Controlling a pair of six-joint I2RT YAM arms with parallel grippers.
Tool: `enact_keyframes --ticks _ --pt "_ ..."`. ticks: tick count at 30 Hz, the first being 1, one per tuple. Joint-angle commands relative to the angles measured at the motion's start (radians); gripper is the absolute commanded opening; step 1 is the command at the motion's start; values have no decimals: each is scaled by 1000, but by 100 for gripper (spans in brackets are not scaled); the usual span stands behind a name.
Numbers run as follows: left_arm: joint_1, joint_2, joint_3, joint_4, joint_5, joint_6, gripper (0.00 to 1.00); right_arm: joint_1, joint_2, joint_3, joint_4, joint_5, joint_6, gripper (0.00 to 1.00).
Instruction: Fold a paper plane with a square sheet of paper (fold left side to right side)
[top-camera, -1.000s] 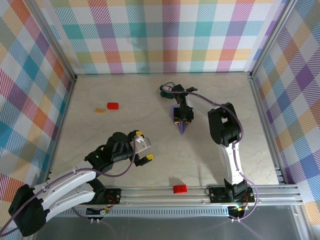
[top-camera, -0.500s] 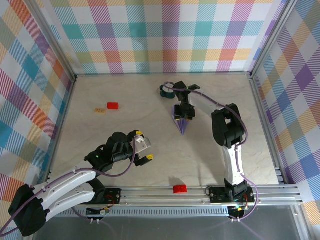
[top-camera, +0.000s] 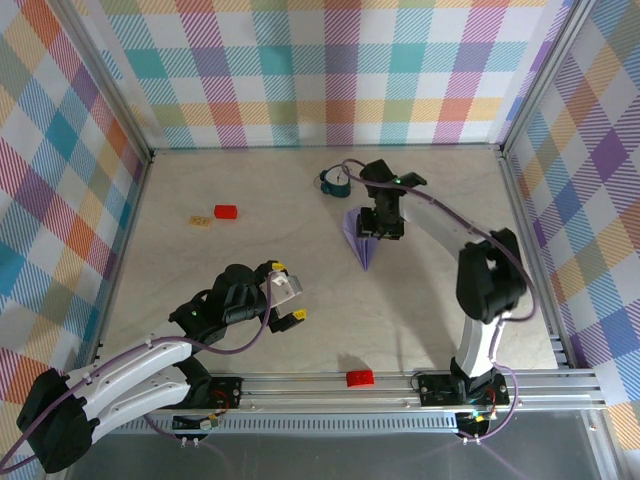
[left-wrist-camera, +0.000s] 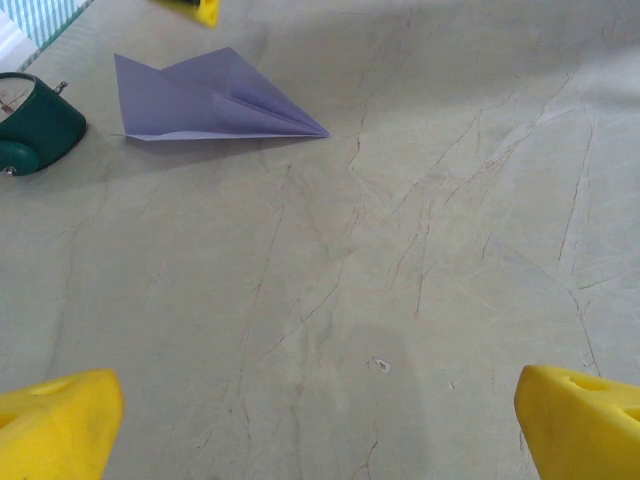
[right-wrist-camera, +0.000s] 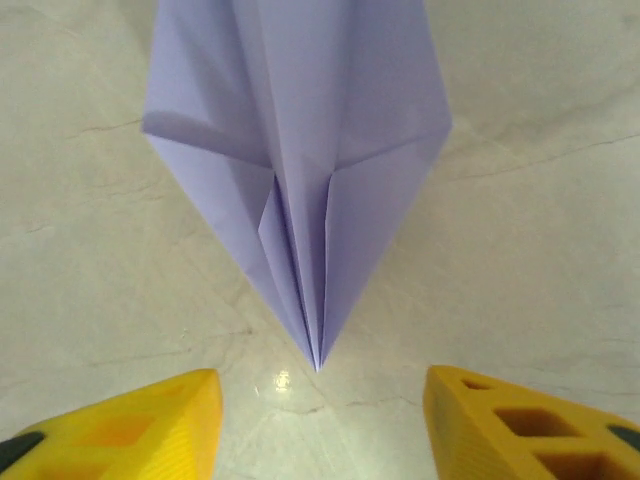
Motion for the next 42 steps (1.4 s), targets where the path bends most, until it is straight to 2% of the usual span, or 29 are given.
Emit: enact_keyframes --ticks 1,7,10,18,23,30,42 --pt "11 -13 9 -12 1 20 100 -31 -144 -108 66 30 -36 60" --pt "11 -11 12 -17 -2 25 100 -187 -409 -402 231 40 -74 81" --pt "11 -14 14 -22 -5 31 100 -271 -522 -552 349 54 -96 98" --pt "11 -3 13 -19 0 31 100 -450 -644 -802 624 81 -212 99" --pt "11 2 13 -17 -1 31 100 -459 -658 -928 860 129 -321 99" --pt "11 13 13 -16 4 31 100 -460 -607 -1069 1200 123 -359 99" --pt "10 12 14 -16 4 32 100 -463 -469 -1141 1595 65 -382 99"
